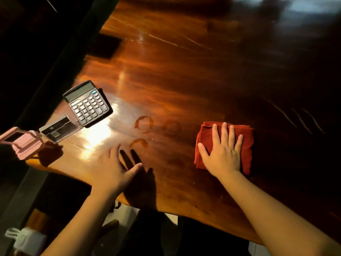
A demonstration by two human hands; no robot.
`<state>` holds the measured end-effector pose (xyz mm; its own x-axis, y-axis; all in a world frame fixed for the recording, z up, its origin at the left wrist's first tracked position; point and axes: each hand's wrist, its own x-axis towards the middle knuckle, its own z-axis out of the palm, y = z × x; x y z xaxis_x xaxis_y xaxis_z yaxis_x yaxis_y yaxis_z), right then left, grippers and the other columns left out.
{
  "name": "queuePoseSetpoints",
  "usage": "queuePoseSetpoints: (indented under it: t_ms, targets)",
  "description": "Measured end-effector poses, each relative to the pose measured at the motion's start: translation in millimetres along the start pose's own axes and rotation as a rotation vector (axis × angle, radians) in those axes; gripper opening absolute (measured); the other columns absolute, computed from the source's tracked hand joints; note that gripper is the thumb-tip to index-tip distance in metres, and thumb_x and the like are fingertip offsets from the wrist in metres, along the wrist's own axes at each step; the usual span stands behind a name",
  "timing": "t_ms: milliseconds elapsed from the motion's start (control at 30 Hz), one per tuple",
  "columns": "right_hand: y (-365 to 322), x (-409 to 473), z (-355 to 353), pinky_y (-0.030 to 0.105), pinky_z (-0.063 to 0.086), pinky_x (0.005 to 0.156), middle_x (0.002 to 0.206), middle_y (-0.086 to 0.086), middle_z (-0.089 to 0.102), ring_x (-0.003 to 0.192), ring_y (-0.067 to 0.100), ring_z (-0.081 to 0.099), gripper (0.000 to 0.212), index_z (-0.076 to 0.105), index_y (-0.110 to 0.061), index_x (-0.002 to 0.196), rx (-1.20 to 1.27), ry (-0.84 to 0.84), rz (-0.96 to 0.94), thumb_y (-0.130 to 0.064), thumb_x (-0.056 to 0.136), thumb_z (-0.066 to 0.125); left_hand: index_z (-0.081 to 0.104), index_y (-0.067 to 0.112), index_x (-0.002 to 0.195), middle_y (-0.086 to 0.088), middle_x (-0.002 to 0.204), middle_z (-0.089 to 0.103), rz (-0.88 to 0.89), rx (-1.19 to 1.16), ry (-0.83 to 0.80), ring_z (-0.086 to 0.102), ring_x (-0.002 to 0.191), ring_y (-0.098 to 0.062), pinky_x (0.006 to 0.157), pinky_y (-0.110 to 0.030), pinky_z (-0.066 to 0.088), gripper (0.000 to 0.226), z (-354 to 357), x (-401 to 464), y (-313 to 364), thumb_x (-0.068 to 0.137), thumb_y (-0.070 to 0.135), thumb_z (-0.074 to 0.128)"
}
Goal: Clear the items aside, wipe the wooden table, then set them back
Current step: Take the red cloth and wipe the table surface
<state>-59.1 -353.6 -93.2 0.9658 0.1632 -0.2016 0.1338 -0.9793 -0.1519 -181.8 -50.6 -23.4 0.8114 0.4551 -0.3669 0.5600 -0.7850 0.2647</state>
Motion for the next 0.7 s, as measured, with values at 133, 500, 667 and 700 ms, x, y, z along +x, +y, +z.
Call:
queuePoseSetpoints:
  t_ms: [133,500,667,700]
  targets:
    - [0,3,8,0.058,0.002,0.124,0.17,0.014,0.015,0.157,0.032,0.006,0.09,0.018,-0.022,0.163,-0.05,0.046,-0.037,-0.078,0.092,0.024,0.016,0.019,0.157,-0.013,0.162,0.022,-0.148,0.072,-0.043,0.019,0.149,-0.034,0.117,-0.056,0.029,0.143,-1,-3,-37,0.044,0.099,0.053]
    - [-16,17,8,0.054,0.0,0.126,0.171,0.01,0.012,0.158,0.028,0.002,0.076,0.016,-0.027,0.163,-0.059,0.062,-0.09,-0.065,0.097,0.022,0.005,0.032,0.158,-0.004,0.168,0.003,-0.173,0.158,-0.125,-0.001,0.154,-0.029,0.114,-0.066,0.022,0.152,14,-1,-73,0.032,0.109,0.041]
    - [-52,39,14,0.055,0.002,0.126,0.171,0.01,0.014,0.158,0.028,0.004,0.074,0.018,-0.027,0.162,-0.065,0.081,-0.132,-0.064,0.098,0.024,0.004,0.033,0.158,-0.003,0.169,0.002,-0.162,0.154,-0.126,-0.004,0.154,-0.028,0.116,-0.063,0.019,0.15,13,1,-78,0.033,0.11,0.037]
    - [-59,42,15,0.055,0.002,0.126,0.171,0.01,0.014,0.158,0.028,0.004,0.074,0.018,-0.027,0.162,-0.067,0.08,-0.14,-0.064,0.098,0.024,0.004,0.033,0.158,-0.002,0.169,0.002,-0.16,0.151,-0.127,-0.004,0.154,-0.028,0.117,-0.062,0.017,0.15,12,0,-79,0.034,0.11,0.036]
